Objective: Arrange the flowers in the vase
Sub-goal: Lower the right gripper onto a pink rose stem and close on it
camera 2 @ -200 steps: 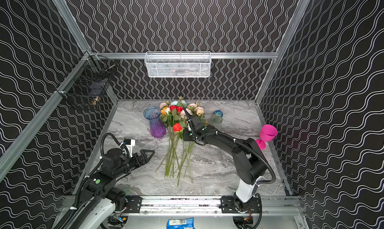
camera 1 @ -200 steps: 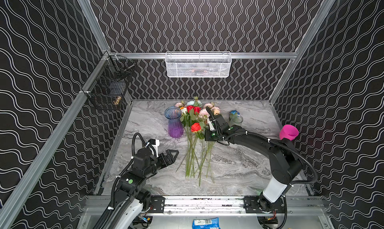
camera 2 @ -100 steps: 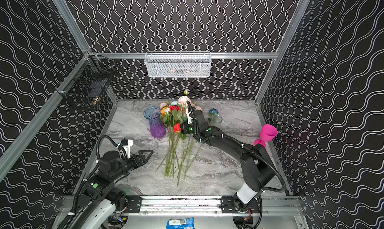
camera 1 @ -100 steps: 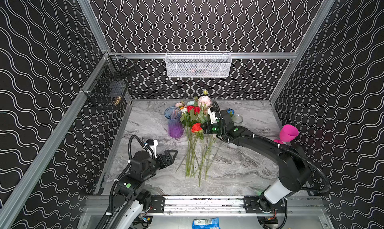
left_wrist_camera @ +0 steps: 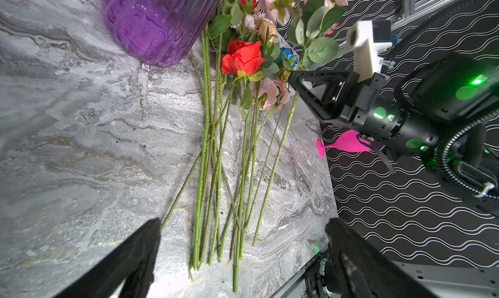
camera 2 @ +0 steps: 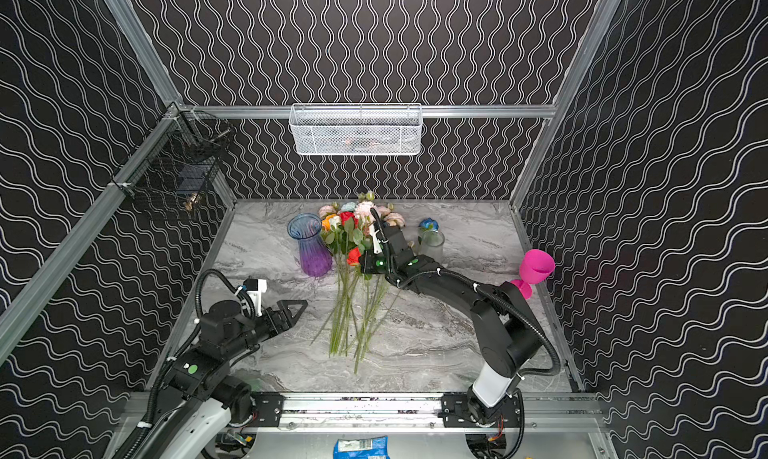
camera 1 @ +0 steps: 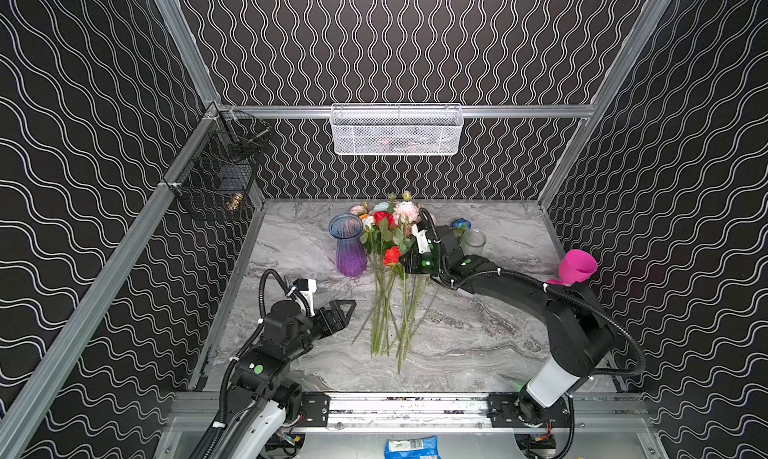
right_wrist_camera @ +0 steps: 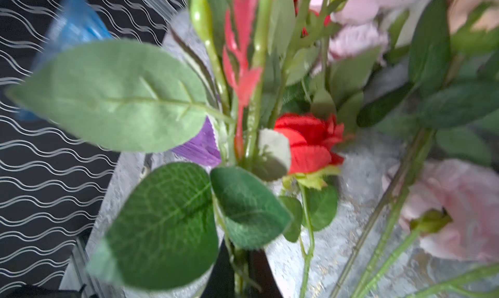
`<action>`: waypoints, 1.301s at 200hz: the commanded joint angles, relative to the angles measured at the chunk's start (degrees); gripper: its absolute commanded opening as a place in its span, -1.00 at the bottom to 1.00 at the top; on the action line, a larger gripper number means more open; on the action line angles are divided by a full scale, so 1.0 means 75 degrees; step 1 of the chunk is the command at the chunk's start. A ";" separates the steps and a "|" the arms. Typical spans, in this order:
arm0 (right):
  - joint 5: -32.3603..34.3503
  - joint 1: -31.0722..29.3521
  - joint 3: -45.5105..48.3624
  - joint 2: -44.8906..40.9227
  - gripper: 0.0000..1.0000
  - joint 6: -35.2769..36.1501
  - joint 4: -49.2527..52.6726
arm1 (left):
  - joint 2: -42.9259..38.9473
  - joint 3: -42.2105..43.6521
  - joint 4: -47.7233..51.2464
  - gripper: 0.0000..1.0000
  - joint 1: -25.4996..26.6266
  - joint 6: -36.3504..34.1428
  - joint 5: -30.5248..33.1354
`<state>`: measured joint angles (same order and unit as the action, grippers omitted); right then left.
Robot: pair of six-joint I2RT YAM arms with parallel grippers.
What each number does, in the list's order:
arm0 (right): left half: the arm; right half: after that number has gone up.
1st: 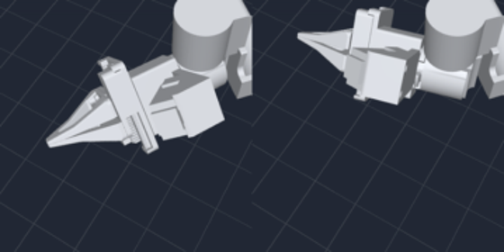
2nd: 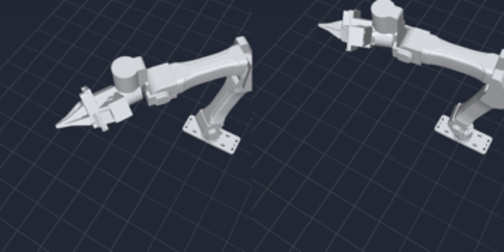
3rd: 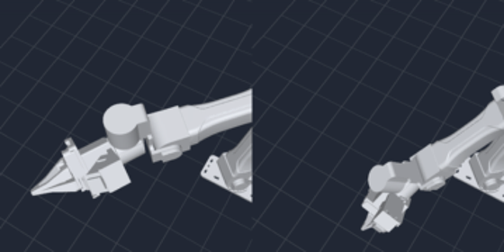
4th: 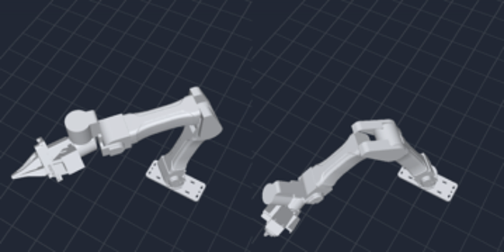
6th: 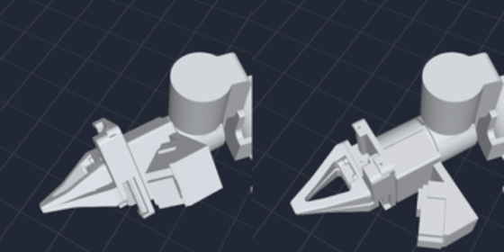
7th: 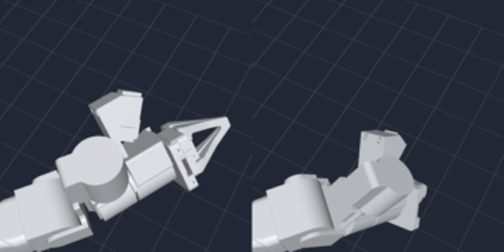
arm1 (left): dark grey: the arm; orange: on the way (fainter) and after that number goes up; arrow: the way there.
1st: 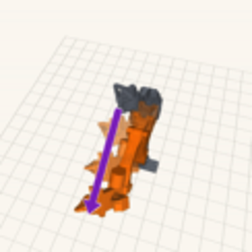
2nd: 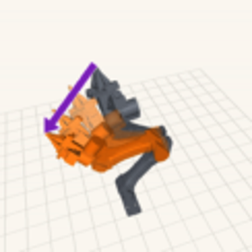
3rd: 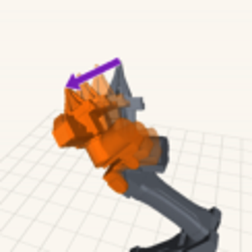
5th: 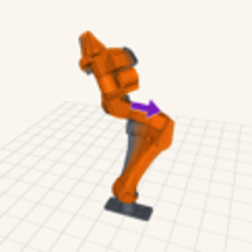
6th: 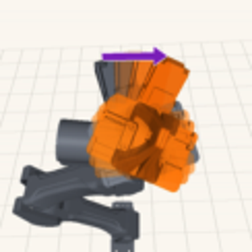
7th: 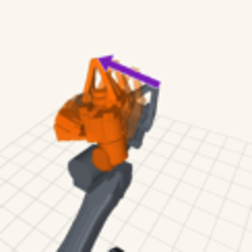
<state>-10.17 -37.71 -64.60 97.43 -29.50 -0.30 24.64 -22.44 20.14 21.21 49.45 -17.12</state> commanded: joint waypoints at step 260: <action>-0.0471 0.0268 0.1406 -0.0328 -0.14 -0.1165 0.0376 | 0.0445 0.0838 -0.1244 0.97 0.0008 0.0439 -0.0407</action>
<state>-11.27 -35.68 -54.33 94.19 -33.98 3.14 27.35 -16.47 12.29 21.21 53.36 -19.68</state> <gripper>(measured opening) 0.434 0.986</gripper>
